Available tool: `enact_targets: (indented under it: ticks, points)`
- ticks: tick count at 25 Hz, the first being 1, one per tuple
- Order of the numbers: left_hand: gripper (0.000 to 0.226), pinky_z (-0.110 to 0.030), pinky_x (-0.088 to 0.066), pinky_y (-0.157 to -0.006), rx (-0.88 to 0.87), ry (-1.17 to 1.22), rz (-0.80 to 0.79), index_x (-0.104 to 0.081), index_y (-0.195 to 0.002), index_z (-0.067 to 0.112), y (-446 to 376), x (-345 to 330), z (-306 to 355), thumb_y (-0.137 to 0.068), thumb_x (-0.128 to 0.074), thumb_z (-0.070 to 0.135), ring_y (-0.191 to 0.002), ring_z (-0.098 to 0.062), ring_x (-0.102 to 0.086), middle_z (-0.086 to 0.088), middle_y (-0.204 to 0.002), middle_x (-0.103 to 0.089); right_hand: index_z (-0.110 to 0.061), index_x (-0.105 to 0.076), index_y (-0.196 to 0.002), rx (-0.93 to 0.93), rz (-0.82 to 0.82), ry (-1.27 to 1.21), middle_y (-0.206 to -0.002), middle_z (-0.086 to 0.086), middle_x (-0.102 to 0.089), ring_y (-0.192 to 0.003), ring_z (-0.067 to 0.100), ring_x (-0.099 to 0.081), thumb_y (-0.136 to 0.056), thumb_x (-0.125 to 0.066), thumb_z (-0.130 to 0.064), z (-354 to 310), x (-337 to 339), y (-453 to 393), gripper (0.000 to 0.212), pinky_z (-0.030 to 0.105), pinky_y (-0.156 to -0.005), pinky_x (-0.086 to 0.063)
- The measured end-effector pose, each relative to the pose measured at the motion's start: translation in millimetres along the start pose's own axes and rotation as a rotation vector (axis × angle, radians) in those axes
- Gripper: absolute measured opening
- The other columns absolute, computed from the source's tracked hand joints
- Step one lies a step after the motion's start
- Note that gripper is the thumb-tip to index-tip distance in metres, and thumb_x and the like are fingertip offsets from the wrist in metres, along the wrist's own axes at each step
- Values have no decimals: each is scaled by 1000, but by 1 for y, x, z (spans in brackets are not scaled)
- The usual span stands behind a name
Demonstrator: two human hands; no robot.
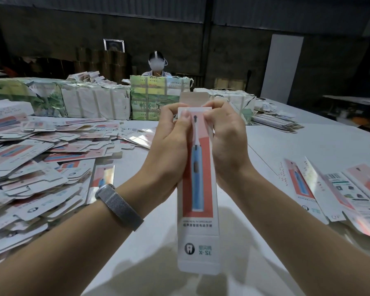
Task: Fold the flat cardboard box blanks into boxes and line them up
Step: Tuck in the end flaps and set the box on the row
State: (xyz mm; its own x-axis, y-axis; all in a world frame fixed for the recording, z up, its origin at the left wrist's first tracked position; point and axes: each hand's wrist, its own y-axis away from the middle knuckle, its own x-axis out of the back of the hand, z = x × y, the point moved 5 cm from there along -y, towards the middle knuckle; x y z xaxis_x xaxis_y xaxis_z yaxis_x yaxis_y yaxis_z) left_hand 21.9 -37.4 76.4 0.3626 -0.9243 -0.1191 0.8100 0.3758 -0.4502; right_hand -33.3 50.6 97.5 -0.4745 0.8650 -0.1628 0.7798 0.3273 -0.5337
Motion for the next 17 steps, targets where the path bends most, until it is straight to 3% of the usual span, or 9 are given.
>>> enact_targets:
  ticks: [3,5,9,14,17]
  points:
    - [9,-25,-56,-57,-11,25,5,-41,-115,40,0,1,1,-109,-38,35,-63,-14,-70,-9,-85,-70,-23,-52,-104,58,4,-3,-90,10,-57,-79,25,-60,-93,-49,-7,-2,0,-1,19,40,-72,-54]
    - [14,-27,-57,-59,-20,71,3,-39,-119,41,-2,0,3,-109,-38,31,-66,-17,-70,-16,-94,-71,-24,-53,-111,103,-10,11,-91,7,-58,-83,25,-63,-97,-44,1,-7,0,-2,30,41,-76,-56]
    - [18,-24,-54,-60,-78,19,-14,-49,-122,23,-5,-4,5,-110,-37,28,-68,-9,-66,-6,-88,-64,-10,-65,-89,69,-50,17,-82,8,-66,-77,22,-64,-96,-46,-1,-8,-1,-3,22,33,-70,-54]
    - [16,-37,-59,-70,-180,-55,-49,-45,-123,18,-7,-5,3,-111,-36,23,-78,-22,-67,-25,-102,-64,-9,-63,-81,10,-46,-70,-81,17,-59,-78,36,-57,-96,-56,-10,-2,1,-7,17,49,-78,-52]
    - [20,-37,-59,-67,-266,-119,-43,-42,-127,22,-7,-2,3,-109,-36,27,-78,-27,-70,-28,-100,-65,-8,-70,-97,25,-46,-7,-94,34,-62,-91,55,-60,-95,-56,-6,-1,1,-7,15,63,-86,-53]
